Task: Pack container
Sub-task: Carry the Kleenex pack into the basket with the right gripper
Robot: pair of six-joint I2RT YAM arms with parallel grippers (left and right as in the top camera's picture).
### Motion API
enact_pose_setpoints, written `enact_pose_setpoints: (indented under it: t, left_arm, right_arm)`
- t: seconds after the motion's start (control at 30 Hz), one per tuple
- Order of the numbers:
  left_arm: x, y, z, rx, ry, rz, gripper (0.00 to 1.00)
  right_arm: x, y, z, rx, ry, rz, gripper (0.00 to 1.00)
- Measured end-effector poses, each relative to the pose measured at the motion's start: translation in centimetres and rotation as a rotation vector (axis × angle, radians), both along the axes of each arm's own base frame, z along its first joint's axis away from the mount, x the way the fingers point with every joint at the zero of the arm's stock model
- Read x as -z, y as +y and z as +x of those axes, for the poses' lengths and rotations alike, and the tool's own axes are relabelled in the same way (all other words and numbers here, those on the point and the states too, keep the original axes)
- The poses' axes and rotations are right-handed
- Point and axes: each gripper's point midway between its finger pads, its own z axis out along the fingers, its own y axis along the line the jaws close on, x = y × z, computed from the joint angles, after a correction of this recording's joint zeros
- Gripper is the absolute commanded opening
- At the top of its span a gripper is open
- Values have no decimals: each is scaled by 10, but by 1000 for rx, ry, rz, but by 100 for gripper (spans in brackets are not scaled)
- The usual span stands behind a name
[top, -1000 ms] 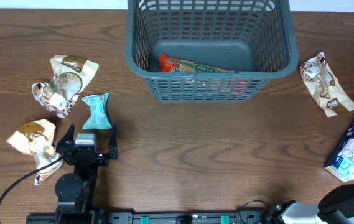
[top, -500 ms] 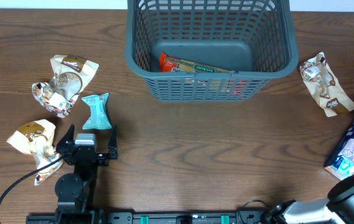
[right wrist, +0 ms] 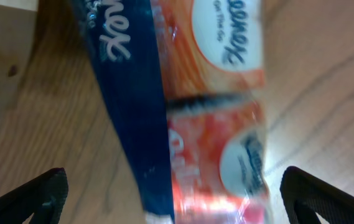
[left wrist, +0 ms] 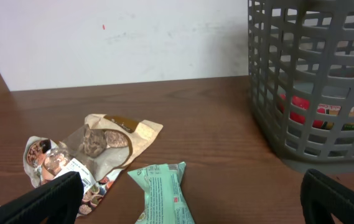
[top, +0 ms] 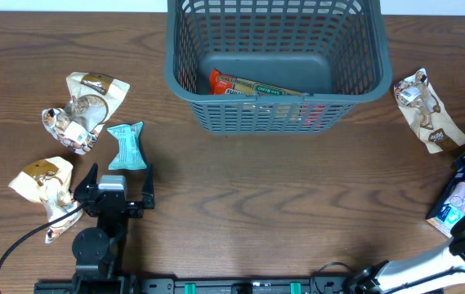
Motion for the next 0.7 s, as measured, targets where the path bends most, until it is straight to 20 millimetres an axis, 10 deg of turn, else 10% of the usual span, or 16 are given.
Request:
enact_pose_setpoints:
  t: [0.33,0.53,0.6,0.7]
  left_arm:
    - [0,0,0,0,0,0,99]
    - [0,0,0,0,0,0,99]
    - [0,0,0,0,0,0,99]
    - [0,0,0,0,0,0,99]
  right_arm:
    - [40,3,-2,-20,57,65,93]
    - [42,0,-2,-46,58,56,38]
    - [41,1,-2,-53,60,57,1]
    - [35,0,-2,-55,55,50,1]
